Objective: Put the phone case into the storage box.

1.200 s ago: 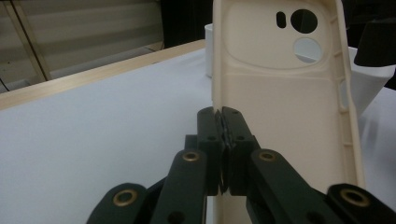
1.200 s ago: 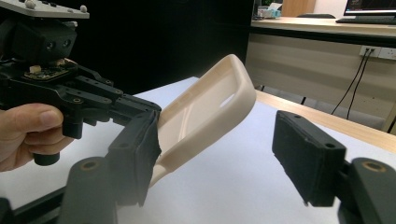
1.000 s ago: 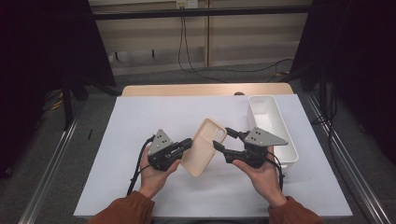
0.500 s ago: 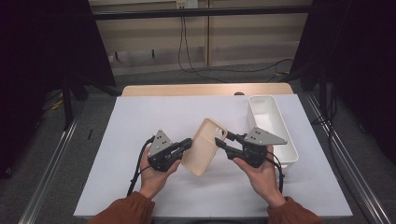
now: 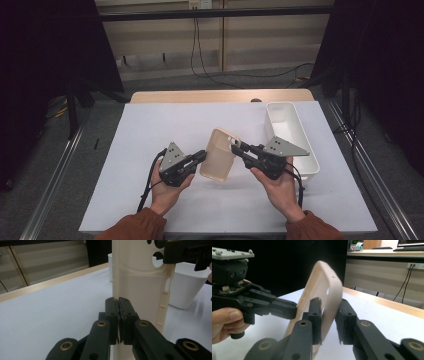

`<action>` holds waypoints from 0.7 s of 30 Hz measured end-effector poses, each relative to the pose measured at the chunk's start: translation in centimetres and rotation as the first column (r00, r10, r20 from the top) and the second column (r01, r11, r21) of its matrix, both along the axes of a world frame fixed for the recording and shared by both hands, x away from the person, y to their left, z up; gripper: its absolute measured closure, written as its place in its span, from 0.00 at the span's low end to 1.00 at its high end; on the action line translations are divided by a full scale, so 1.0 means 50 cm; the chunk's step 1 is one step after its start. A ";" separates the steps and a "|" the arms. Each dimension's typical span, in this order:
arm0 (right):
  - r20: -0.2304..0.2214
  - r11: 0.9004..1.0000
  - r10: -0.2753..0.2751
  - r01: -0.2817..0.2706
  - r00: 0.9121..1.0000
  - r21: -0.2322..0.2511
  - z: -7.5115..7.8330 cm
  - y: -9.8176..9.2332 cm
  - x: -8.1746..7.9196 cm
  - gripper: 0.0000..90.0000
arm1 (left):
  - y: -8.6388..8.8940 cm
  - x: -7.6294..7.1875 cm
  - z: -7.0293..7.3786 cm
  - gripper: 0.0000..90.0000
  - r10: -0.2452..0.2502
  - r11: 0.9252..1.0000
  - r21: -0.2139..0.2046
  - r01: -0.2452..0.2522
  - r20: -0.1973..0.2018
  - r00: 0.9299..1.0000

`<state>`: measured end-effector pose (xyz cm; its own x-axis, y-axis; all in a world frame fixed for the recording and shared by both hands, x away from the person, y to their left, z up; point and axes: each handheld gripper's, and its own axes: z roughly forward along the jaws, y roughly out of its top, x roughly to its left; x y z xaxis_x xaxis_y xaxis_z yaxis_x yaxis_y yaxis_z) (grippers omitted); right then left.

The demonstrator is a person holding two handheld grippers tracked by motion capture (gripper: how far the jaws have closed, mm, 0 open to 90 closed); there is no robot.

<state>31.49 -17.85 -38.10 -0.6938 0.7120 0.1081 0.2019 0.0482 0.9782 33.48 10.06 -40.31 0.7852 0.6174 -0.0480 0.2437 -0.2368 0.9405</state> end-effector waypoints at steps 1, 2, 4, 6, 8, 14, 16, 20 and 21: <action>0.005 1.000 0.001 -0.001 1.000 0.000 0.001 0.000 -0.001 0.88 | -0.001 0.000 -0.001 0.97 -0.002 1.000 0.003 0.002 0.001 1.000; 0.011 1.000 0.001 -0.001 1.000 0.001 0.001 0.000 -0.002 0.89 | -0.001 0.000 -0.001 0.96 -0.004 1.000 0.004 0.004 -0.001 1.000; 0.022 1.000 0.004 -0.004 1.000 0.002 0.002 0.000 -0.003 0.89 | -0.002 0.001 -0.002 0.96 -0.009 1.000 -0.003 0.009 -0.007 1.000; 0.025 1.000 0.006 -0.006 1.000 0.000 0.002 0.001 -0.004 0.89 | 0.000 0.004 -0.003 0.96 -0.011 1.000 -0.007 0.011 -0.012 1.000; 0.035 1.000 0.007 -0.007 0.999 -0.002 0.002 0.002 -0.004 0.90 | 0.000 0.005 -0.005 0.95 -0.027 1.000 -0.012 0.026 -0.022 0.999; 0.052 1.000 0.007 -0.006 0.999 -0.014 0.003 0.001 -0.004 0.90 | 0.001 0.011 -0.010 0.92 -0.045 0.998 -0.036 0.043 -0.049 0.998; 0.060 1.000 0.003 -0.002 0.998 -0.016 0.004 -0.001 -0.004 0.90 | 0.001 0.013 -0.011 0.85 -0.042 0.999 -0.037 0.040 -0.055 0.998; 0.064 1.000 0.002 -0.001 0.998 -0.013 0.005 -0.006 -0.004 0.90 | 0.004 0.017 -0.014 0.72 -0.030 0.998 -0.055 0.026 -0.062 0.998; 0.064 1.000 0.004 -0.003 0.998 -0.013 0.005 -0.007 -0.004 0.90 | 0.005 0.018 -0.014 0.68 -0.025 0.998 -0.056 0.021 -0.060 0.998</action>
<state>31.31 -18.18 -37.86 -0.7018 0.7104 0.0538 0.1386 0.0620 0.9884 34.36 10.30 -41.02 0.7938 0.5944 -0.1292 0.2956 -0.1913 0.9360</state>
